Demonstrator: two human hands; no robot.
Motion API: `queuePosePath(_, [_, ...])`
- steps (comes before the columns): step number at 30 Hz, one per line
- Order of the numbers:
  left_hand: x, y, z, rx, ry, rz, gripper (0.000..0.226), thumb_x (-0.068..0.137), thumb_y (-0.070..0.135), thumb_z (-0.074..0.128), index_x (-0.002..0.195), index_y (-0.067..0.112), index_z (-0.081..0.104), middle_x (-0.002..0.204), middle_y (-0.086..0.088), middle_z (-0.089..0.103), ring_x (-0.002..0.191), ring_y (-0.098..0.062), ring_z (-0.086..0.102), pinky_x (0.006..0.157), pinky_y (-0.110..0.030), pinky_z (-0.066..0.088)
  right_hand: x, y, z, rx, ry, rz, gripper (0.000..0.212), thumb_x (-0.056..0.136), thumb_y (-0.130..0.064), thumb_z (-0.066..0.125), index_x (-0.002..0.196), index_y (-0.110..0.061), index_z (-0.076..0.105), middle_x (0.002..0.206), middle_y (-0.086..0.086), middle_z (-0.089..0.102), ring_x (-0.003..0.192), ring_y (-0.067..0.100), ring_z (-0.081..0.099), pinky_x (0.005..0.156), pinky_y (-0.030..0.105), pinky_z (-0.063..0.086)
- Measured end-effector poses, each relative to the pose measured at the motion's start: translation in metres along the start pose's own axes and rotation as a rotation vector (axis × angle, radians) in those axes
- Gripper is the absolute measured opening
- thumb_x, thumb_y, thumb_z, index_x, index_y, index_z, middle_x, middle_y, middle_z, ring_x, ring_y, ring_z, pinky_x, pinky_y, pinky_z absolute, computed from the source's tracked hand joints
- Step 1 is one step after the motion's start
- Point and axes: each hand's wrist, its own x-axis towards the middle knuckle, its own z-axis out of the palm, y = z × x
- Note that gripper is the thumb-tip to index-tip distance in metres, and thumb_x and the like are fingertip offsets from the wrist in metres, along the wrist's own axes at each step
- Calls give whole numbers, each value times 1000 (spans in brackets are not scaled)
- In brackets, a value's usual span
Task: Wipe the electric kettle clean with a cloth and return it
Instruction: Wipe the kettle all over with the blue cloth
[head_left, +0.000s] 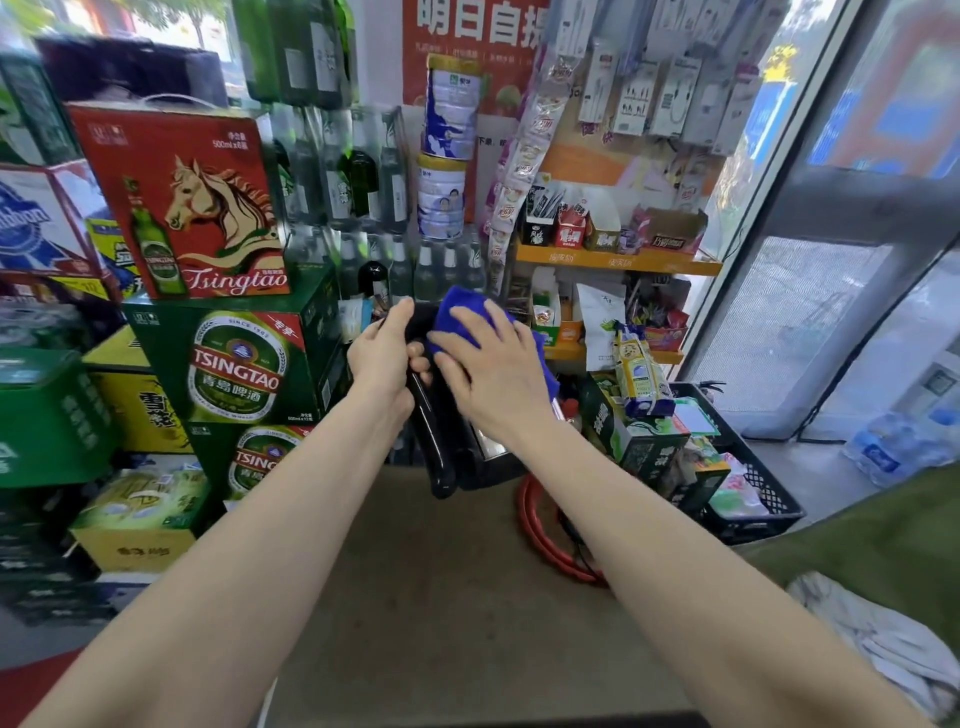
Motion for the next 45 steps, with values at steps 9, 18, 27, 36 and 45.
queuePosePath(9, [0, 0, -10, -32, -14, -14, 29, 83, 38, 72, 96, 18, 55, 47, 5, 41, 37, -10, 34, 39, -22, 31, 11, 32, -30, 550, -41, 661, 43, 105, -45, 31, 136, -29, 56, 136, 0, 58, 119, 20, 55, 93, 31, 40])
queuePosePath(18, [-6, -5, -12, 3, -18, -24, 21, 86, 35, 69, 84, 19, 57, 46, 4, 42, 37, -11, 34, 40, -22, 31, 10, 27, -17, 448, -74, 472, 44, 105, -46, 32, 145, -37, 47, 152, -4, 47, 137, 18, 45, 110, 41, 41])
queuePosePath(27, [-1, -1, -9, -71, 74, -21, 22, 86, 34, 68, 90, 16, 56, 41, 5, 43, 33, -10, 34, 38, -20, 30, -32, -15, 9, 43, -6, 109, 43, 99, -47, 44, 137, -34, 58, 153, 3, 48, 145, 33, 34, 119, 51, 24])
queuePosePath(36, [-5, -3, -16, -107, 78, -16, 25, 86, 35, 69, 98, 15, 57, 46, 4, 43, 36, -10, 33, 39, -20, 31, -35, 31, -17, 552, -46, 844, 46, 106, -48, 30, 140, -28, 52, 141, 4, 56, 129, 25, 51, 96, 34, 37])
queuePosePath(45, [-31, -8, 2, 74, -75, 106, 19, 87, 32, 70, 97, 19, 61, 51, 1, 45, 41, -12, 38, 40, -24, 33, 4, 49, -2, 564, 17, 670, 41, 101, -51, 30, 117, -29, 59, 118, -1, 61, 108, 17, 56, 92, 34, 44])
